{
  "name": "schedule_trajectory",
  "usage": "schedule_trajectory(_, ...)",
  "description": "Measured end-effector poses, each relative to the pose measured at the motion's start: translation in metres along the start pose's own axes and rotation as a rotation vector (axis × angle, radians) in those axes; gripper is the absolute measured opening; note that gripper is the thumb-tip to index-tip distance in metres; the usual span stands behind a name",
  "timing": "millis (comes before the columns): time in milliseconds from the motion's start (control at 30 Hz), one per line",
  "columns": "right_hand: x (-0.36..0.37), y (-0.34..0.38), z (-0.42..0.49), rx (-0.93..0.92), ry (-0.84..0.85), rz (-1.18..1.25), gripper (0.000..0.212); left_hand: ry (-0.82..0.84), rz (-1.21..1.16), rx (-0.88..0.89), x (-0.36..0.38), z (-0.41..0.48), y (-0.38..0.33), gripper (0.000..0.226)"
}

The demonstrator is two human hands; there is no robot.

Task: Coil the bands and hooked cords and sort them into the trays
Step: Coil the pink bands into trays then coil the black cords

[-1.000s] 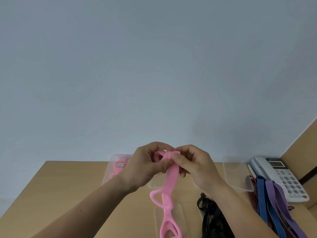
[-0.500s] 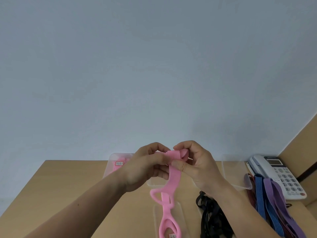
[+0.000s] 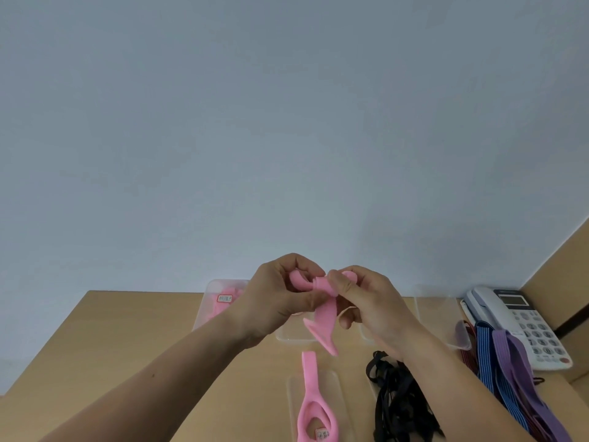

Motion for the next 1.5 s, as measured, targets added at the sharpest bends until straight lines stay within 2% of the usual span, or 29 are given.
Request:
schedule_trajectory(133, 0.0011, 0.0048, -0.0024, 0.014, -0.002, -0.073, 0.052, 0.005, 0.056, 0.005, -0.0012, -0.0011, 0.0038, 0.024)
schedule_trajectory(267, 0.0022, 0.0036, 0.0006, -0.036, -0.042, -0.068, 0.026, 0.001, 0.075, -0.070, -0.0048, -0.0006, 0.0048, 0.040)
schedule_trajectory(367, 0.0017, 0.0034, 0.0008, -0.071, -0.045, -0.042, 0.018, 0.125, 0.124, -0.137, -0.0031, -0.0031, 0.0040, 0.034)
schedule_trajectory(433, 0.0025, 0.0034, 0.0007, -0.105, -0.029, -0.049, 0.015, 0.143, 0.120, -0.156, -0.0028, -0.0045, 0.0035, 0.031)
schedule_trajectory(567, 0.0040, 0.0019, 0.0022, -0.133, -0.021, -0.057, 0.021, 0.157, 0.108, -0.139, -0.0017, -0.0062, -0.0015, 0.032)
schedule_trajectory(667, 0.0022, 0.0013, 0.0017, -0.167, -0.024, -0.068, 0.028, 0.130, -0.002, -0.189, -0.0027, -0.0057, -0.0018, 0.039)
schedule_trajectory(800, 0.0033, 0.0009, -0.0010, -0.197, -0.005, -0.123, 0.031, 0.078, -0.056, -0.202, -0.0032, -0.0039, -0.0018, 0.031)
schedule_trajectory(1000, -0.0006, -0.0007, -0.0036, -0.118, -0.022, 0.049, 0.037, 0.038, -0.060, -0.108, -0.0022, -0.0001, 0.0007, 0.028)
schedule_trajectory(1100, -0.0001, 0.0003, -0.0030, -0.065, -0.033, 0.058, 0.041, 0.012, -0.003, -0.062, 0.0003, 0.0012, 0.0027, 0.026)
schedule_trajectory(1300, -0.0018, 0.0043, -0.0027, -0.041, -0.061, 0.049, 0.023, 0.046, 0.027, 0.025, 0.0048, -0.0001, 0.0050, 0.026)
schedule_trajectory(1400, -0.0038, 0.0039, -0.0050, -0.035, -0.068, 0.066, 0.023, 0.107, 0.027, -0.001, 0.0045, 0.0001, 0.0043, 0.032)
schedule_trajectory(1500, -0.0039, 0.0023, -0.0070, -0.032, -0.076, 0.084, 0.030, 0.108, 0.013, -0.109, 0.0030, 0.0012, 0.0061, 0.045)
Point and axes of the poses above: each hand's wrist, its own z-axis towards the middle knuckle, its own x-axis out of the palm, y = z × x, the point moved 3 cm from there along z, towards the middle knuckle, and after that the axes turned 2 degrees about x, right-handed, at the moved point
